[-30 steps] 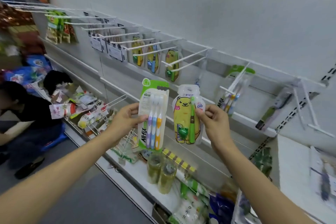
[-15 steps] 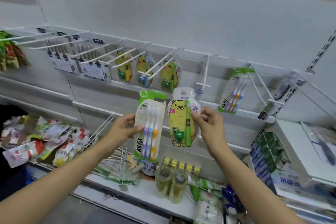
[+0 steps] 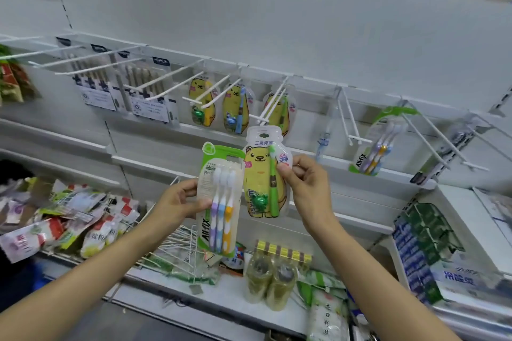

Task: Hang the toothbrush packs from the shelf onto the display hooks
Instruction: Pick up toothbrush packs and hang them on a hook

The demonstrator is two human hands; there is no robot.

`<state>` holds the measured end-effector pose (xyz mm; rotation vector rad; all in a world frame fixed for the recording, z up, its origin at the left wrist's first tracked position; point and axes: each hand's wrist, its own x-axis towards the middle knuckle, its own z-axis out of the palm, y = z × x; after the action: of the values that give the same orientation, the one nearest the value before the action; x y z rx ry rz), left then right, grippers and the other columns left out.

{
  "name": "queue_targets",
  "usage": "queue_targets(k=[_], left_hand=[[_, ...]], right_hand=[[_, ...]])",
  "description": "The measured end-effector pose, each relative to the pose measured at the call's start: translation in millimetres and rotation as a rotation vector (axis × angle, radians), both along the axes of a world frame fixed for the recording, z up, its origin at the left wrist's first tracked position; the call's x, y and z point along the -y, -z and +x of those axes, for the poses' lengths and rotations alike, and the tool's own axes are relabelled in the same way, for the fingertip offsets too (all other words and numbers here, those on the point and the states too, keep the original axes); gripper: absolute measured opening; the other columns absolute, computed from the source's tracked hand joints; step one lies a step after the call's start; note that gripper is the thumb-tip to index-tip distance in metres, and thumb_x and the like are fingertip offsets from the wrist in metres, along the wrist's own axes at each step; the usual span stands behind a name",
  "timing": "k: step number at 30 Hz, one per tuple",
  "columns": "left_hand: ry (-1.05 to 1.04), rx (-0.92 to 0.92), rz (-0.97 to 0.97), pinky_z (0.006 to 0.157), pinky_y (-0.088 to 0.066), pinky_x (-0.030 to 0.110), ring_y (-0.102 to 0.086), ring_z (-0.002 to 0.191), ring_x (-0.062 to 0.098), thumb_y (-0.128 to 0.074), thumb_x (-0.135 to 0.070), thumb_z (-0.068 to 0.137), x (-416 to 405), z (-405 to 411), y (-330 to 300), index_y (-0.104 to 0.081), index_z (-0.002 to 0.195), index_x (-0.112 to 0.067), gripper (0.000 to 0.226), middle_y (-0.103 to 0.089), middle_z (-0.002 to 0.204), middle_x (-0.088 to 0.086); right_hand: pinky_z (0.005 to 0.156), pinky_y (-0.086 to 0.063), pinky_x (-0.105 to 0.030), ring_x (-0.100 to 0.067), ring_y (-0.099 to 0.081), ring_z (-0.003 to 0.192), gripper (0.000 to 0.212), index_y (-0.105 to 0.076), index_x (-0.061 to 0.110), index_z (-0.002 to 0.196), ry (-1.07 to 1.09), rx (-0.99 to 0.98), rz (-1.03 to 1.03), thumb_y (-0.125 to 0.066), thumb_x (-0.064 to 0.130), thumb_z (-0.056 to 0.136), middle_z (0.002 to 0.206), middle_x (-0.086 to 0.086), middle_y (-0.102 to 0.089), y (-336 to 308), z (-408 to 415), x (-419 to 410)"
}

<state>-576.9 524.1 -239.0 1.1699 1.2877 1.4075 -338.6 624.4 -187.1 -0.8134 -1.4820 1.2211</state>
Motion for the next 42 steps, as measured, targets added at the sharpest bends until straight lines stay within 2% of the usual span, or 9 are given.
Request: queue_targets(k=[6,11,16,22,24,27,33,36,42], left_hand=[[0.025,0.014,0.002,0.062,-0.057,0.025,-0.073,0.083,0.017,-0.079,-0.006,0.070,0,-9,8,-0.068,0.111,-0.010,0.043,-0.077,0.100,0.006],[0.039,0.020,-0.002,0.068,-0.059,0.029,-0.074,0.091,0.023,-0.082,-0.030,0.060,-1,-17,12,-0.075,0.105,-0.021,0.046,-0.076,0.106,0.009],[0.048,0.022,-0.005,0.065,-0.059,0.028,-0.074,0.088,0.019,-0.091,-0.048,0.047,-4,-21,11,-0.077,0.099,-0.032,0.056,-0.076,0.104,0.005],[0.029,0.000,-0.030,0.075,-0.058,0.040,-0.072,0.091,0.021,-0.086,-0.036,0.056,-9,-22,15,-0.075,0.102,-0.025,0.048,-0.076,0.103,0.006],[0.017,0.010,-0.031,0.075,-0.057,0.040,-0.071,0.092,0.022,-0.082,-0.027,0.062,-12,-21,15,-0.071,0.107,-0.019,0.047,-0.076,0.102,0.005],[0.008,0.025,-0.013,0.071,-0.058,0.034,-0.072,0.088,0.016,-0.086,-0.036,0.055,-19,-15,12,-0.070,0.108,-0.017,0.059,-0.077,0.101,0.003],[0.010,0.033,0.011,0.074,-0.057,0.037,-0.072,0.090,0.017,-0.081,-0.034,0.060,-31,-9,5,-0.070,0.110,-0.017,0.054,-0.076,0.105,0.004],[0.005,0.041,0.019,0.069,-0.057,0.032,-0.072,0.088,0.016,-0.080,-0.036,0.059,-35,-8,3,-0.069,0.113,-0.012,0.060,-0.076,0.106,0.006],[0.006,0.038,0.002,0.075,-0.060,0.030,-0.073,0.092,0.016,-0.078,-0.004,0.079,-36,-4,1,-0.067,0.117,-0.009,0.040,-0.076,0.106,0.004]], right_hand=[[0.066,-0.056,-0.026,-0.018,-0.069,0.072,0.008,-0.066,-0.003,0.092,0.021,-0.041,0.020,-0.063,0.004,0.094,0.081,-0.014,-0.075,-1,-6,10],[0.063,-0.056,-0.022,-0.012,-0.070,0.070,0.005,-0.066,0.003,0.089,0.060,-0.083,0.015,-0.064,0.004,0.093,0.076,-0.002,-0.076,-13,-13,10],[0.063,-0.058,-0.026,-0.015,-0.071,0.071,0.007,-0.066,0.005,0.087,0.129,-0.057,-0.020,-0.064,0.005,0.093,0.077,-0.006,-0.076,-12,-23,9],[0.067,-0.060,-0.034,-0.017,-0.073,0.071,0.014,-0.066,0.015,0.081,0.232,0.012,-0.058,-0.065,0.010,0.094,0.075,-0.002,-0.077,-12,-36,-19],[0.071,-0.060,-0.039,-0.019,-0.073,0.072,0.016,-0.066,0.017,0.078,0.276,0.047,-0.062,-0.066,0.013,0.093,0.074,-0.001,-0.076,-12,-41,-40],[0.071,-0.057,-0.039,-0.017,-0.069,0.067,0.020,-0.062,0.019,0.074,0.349,0.080,-0.073,-0.067,0.014,0.092,0.068,0.003,-0.073,-15,-48,-74],[0.072,-0.057,-0.046,-0.021,-0.065,0.068,0.015,-0.061,0.015,0.072,0.435,0.112,-0.111,-0.066,0.012,0.085,0.076,-0.010,-0.072,-21,-56,-143],[0.065,-0.054,-0.040,-0.019,-0.061,0.064,0.011,-0.062,0.013,0.073,0.447,0.119,-0.119,-0.065,0.012,0.083,0.072,-0.008,-0.069,-20,-62,-161],[0.068,-0.050,-0.039,-0.023,-0.058,0.072,0.031,-0.064,-0.007,0.085,0.407,0.114,-0.217,-0.062,0.023,0.077,0.078,-0.020,-0.066,-8,-74,-182]])
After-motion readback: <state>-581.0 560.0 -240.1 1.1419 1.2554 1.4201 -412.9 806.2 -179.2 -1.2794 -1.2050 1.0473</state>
